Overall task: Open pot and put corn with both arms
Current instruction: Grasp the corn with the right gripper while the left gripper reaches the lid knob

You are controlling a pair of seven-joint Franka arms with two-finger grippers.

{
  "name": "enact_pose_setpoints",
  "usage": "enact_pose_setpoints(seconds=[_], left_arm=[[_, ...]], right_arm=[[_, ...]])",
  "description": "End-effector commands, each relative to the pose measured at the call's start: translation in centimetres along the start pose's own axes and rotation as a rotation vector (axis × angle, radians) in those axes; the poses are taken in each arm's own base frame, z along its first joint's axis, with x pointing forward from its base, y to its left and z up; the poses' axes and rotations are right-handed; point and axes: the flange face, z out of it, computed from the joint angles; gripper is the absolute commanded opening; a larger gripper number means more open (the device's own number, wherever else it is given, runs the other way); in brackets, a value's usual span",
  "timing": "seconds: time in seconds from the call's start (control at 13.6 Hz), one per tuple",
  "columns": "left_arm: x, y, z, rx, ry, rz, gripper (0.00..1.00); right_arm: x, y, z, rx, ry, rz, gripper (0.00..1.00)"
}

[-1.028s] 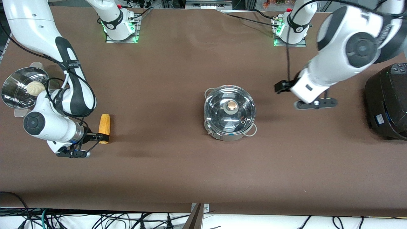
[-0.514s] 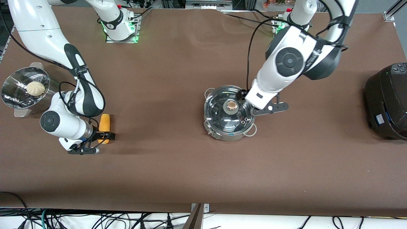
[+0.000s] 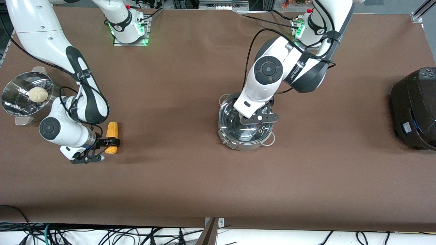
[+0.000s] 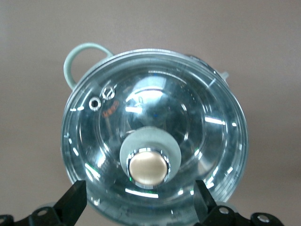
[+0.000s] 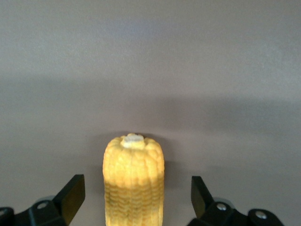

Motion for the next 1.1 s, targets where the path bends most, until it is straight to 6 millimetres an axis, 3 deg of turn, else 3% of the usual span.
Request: enact_pose_setpoints(seconds=[0.0,0.44,0.51,0.59,0.66,0.73,1.03], left_arm=[[1.3,0.7,0.5,-0.006,0.049,0.023,1.0],[1.8,0.7,1.8,-0.018,0.056,0.121,1.0],[1.8,0.5,2.0,-0.016,0.053,0.128,1.0],[1.7,0.3,2.2,-0.014,0.05,0.128,1.0],[1.7,0.2,2.4,-0.011,0.048,0.129,1.0],[1.6,0.1,2.6,-0.007,0.045,0.13,1.0],[0.4,-1.1,4.0,-0.031,0.085,0.128,1.0]], right_arm=[[-1.9,0.0,-0.6,-0.006,0.023,-0.02,1.0],[-3.7,-0.3,1.0,-0.008,0.053,-0.021,1.0],[-3.7,-0.3,1.1,-0.01,0.053,-0.032,0.79],[-3.6,-0.3,0.9,-0.01,0.056,-0.052,0.44],[-3.6,-0.3,0.8,-0.01,0.056,-0.057,0.18],[-3.5,-0.3,0.8,-0.01,0.056,-0.058,0.03],[-3.2,-0.3,0.3,-0.012,0.063,-0.064,0.0]])
